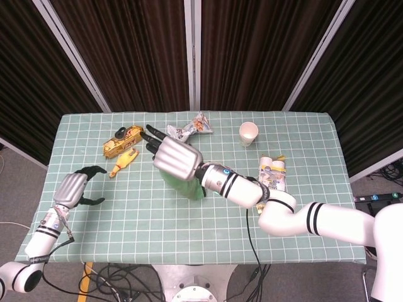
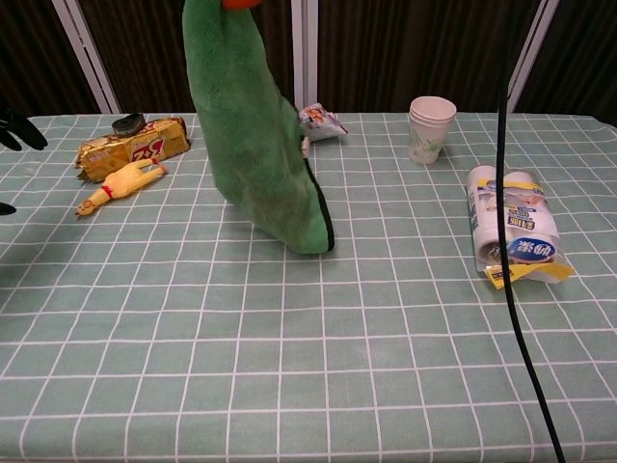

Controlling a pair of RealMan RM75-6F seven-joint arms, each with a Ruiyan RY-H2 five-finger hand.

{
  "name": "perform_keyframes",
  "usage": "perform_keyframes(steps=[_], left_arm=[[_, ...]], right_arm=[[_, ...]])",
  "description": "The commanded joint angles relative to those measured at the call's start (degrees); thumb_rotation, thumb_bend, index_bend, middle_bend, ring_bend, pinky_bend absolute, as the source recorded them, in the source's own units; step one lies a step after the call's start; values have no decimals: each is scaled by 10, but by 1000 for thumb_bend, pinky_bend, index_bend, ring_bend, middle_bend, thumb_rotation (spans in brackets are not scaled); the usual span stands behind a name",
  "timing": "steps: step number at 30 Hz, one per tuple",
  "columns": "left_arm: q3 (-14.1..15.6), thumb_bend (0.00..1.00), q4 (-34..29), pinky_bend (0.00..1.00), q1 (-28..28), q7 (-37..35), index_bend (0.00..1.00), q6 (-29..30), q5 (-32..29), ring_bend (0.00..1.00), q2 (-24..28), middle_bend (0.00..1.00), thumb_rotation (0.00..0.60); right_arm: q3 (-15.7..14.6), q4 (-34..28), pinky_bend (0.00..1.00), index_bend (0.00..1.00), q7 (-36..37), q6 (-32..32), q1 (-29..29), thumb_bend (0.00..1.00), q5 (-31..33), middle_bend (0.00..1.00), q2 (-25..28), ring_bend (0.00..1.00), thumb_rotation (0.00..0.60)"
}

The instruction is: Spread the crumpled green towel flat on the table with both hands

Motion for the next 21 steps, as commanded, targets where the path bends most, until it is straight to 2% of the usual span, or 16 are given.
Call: perform_keyframes(steps=[1,5,12,21], left_arm=[[1,61,1,308,0,1,264,1,-1,231,0,267,600],[4,61,-1,308,1,-1,264,-3,-8,231,-1,267,600],[-1,62,-12,308,-10,-17,264,-25,-20,231,-7,267,600],[-22,59,-15,308,-45,-63,295,-87,-53,231,-29,266,600]], right_arm=[[-15,-5,56,782,29,-3,6,460,-42,257,-7,8,600],[-29,7,56,783,36,1,3,460,-65,263,-11,14,600],[-41,74,57,784,-1,-19,11,462,-29,265,-56,15,600],[-18,147,56,784,-40,1,26,460,31,266,-123,15,600]])
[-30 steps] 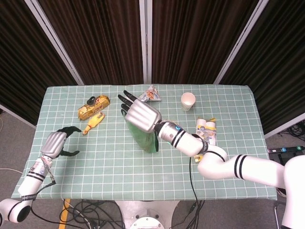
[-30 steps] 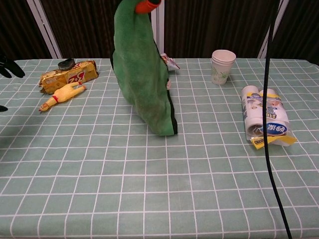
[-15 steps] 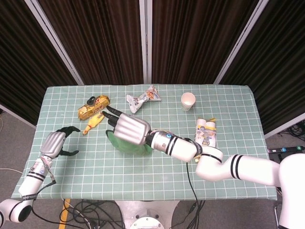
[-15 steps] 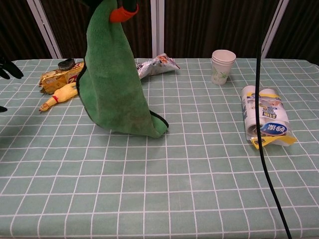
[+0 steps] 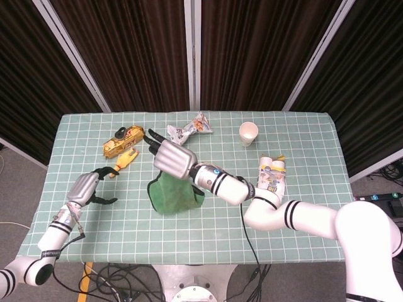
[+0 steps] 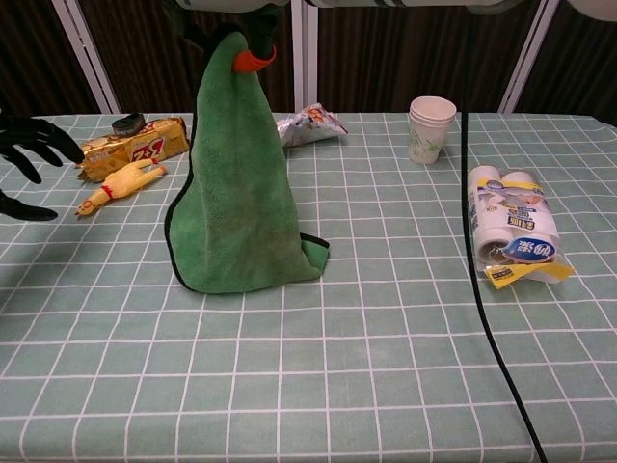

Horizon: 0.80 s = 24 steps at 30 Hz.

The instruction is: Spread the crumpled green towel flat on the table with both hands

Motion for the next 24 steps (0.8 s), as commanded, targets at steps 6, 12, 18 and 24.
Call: perform_keyframes(steps=[6,12,18,24], left_arm=[[-17,59,42,308,-35,-16,298,-63,-43,231,-43,266,600],[-2,59,45,308,-30,-25,298,-61,-27,231,-44,257,600],[10,60,37,308,-20,-29,295,-48,-16,231,-40,257,600],[14,59,46,308,-15,-19,279,-45,-22,231,-48,255,600]], right_arm=[[-2,7,44,787,0,27,3,460,-20,265,-6,15,600],[-33,-35,38,787,57,68,-16,460,-117,266,36,15,600],[-60,-26,32,787,152,111,-21,459,-212,265,57,23,600],[-76,-6,31,787,216,147,-22,460,-269,266,58,34,600]])
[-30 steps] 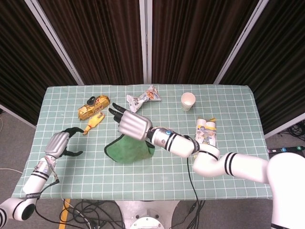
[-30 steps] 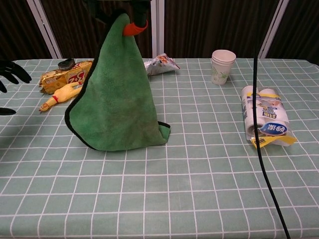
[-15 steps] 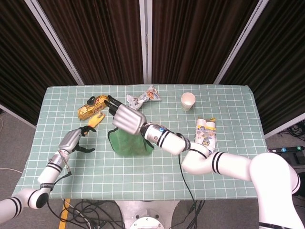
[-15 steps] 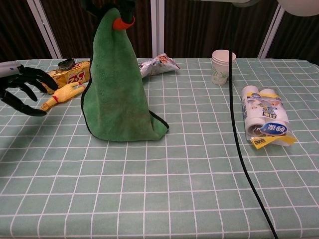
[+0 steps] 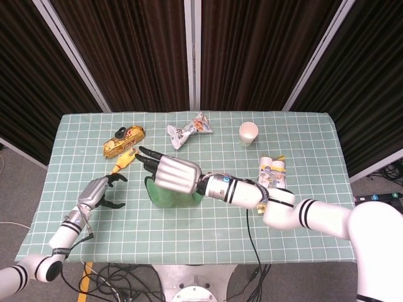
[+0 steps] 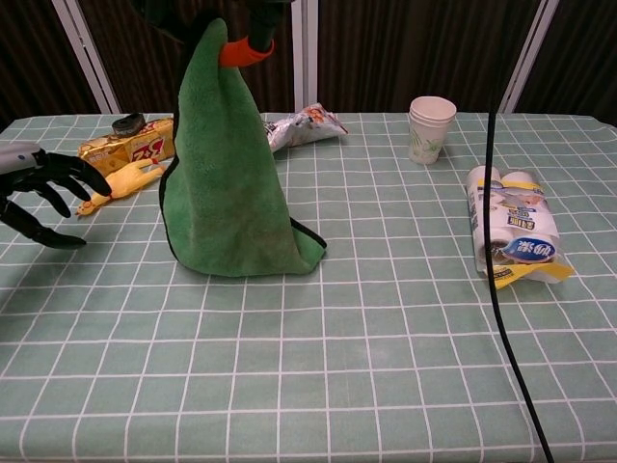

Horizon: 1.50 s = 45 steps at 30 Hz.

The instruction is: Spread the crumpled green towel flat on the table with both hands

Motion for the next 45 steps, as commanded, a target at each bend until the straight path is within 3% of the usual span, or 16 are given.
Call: perform_keyframes(steps=[1,7,12,24,36,41,45], left_arm=[[1,59,7,308,2,10,275,-1,-8,231,-4,252,600],[4,60,-3,308,8,1,270,1,-6,231,1,240,600],[9,60,-36,308,-1,-76,270,-26,15,231,9,236,600],[-11,60,6,303,-36,-116,270,-69,0,169,-54,181,578],[18,63,-61,286,-53,-201,334,-91,64,166,-16,180,575],[25,66,-62,287,-55,-198,365,-82,72,166,-20,180,595],[26,87,-55,287,-55,-155,413,-80,56,166,-30,181,600]], right_arm=[[-12,13,31,787,31,26,-4,459,-28,266,5,36,600],[-17,26,31,788,48,32,-10,460,-41,265,5,36,600],[-18,53,24,787,46,29,-14,461,-40,265,-17,35,600],[-17,108,22,787,63,40,-20,458,-41,263,-64,36,600],[-15,148,14,787,57,35,-31,460,-26,262,-81,35,600],[-14,160,14,786,55,34,-35,461,-22,261,-87,36,600],[-14,166,14,787,54,34,-37,460,-20,261,-88,35,600]])
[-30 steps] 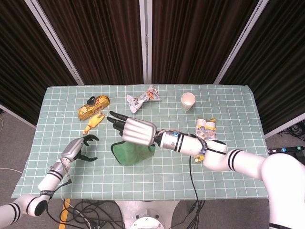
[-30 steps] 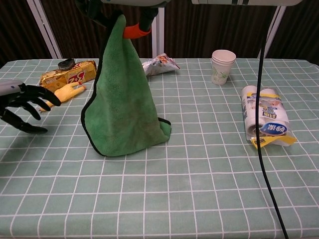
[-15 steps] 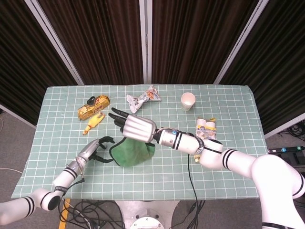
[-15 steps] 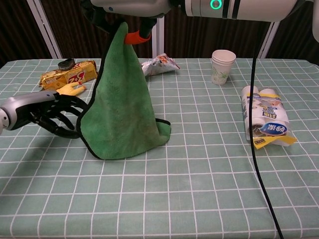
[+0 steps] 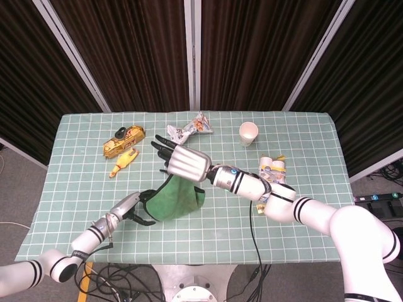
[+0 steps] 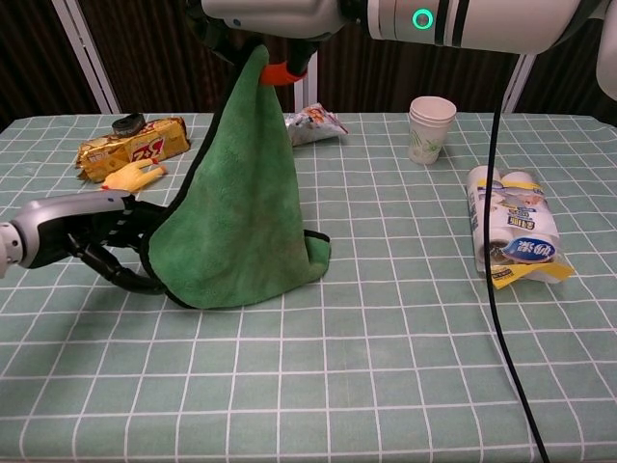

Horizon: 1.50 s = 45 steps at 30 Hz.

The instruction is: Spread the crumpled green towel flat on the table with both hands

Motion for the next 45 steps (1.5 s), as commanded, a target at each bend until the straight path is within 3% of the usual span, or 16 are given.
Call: perform_keyframes(steps=[1,23,45], left_arm=[[1,89,4,286,0,40,422,2,-18,166,-9,181,600],[-15,150,-10,286,4,48,557,-11,-74,167,1,239,600],[-40,466,-15,287,7,77,661,-15,-115,172,-5,310,600]], right_arm=[[1,2,13,787,-1,-1,-1,459,2,262,0,35,600],[-6,-3,13,787,-7,-4,-8,459,0,261,2,35,600],[-5,-23,13,807,2,20,-31,460,4,263,11,37,600]])
